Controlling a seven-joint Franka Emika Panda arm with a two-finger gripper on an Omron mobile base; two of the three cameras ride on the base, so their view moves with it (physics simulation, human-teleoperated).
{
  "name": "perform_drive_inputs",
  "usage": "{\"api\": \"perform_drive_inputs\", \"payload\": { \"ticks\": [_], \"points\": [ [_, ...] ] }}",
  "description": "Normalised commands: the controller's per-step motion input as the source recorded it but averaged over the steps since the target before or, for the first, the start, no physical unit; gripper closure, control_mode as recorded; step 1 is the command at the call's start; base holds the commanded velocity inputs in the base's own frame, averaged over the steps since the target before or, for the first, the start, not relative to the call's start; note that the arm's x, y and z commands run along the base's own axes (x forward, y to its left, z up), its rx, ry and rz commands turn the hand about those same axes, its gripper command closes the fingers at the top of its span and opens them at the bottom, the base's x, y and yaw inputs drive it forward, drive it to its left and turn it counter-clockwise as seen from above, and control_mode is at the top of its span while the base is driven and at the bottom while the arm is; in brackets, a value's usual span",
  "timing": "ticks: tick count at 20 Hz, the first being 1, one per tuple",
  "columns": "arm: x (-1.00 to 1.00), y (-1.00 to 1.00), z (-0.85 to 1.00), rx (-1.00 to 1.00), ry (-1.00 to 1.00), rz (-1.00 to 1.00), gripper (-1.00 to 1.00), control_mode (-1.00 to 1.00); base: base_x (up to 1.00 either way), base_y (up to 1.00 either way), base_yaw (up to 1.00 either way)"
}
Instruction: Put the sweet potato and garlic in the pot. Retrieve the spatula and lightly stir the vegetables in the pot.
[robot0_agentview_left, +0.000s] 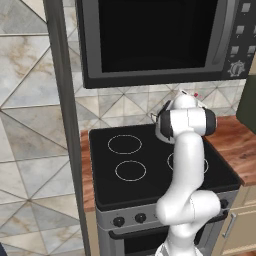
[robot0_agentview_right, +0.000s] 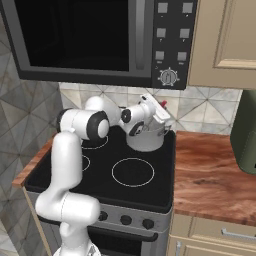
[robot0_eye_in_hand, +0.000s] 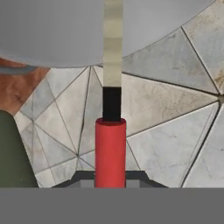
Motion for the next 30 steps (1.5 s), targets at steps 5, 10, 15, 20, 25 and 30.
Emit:
{"api": "perform_drive_inputs", "payload": {
  "ticks": [5, 10, 15, 20, 25, 30],
  "points": [
    [0.25, 0.32, -0.45, -0.12, 0.0, 0.0, 1.0, -1.0, 0.0, 0.0, 0.0],
    [0.36, 0.27, -0.36, -0.09, -0.08, 0.0, 1.0, -1.0, 0.0, 0.0, 0.0],
    [0.47, 0.26, -0.36, -0.1, -0.14, 0.0, 1.0, -1.0, 0.0, 0.0, 0.0],
    [0.39, 0.23, -0.35, -0.1, -0.15, 0.0, 1.0, -1.0, 0.0, 0.0, 0.0],
    [0.02, 0.0, -0.26, -0.15, -0.06, -0.05, 1.0, -1.0, 0.0, 0.0, 0.0],
    [-0.02, -0.14, -0.25, -0.22, -0.08, -0.03, 1.0, -1.0, 0.0, 0.0, 0.0]
  ]
}}
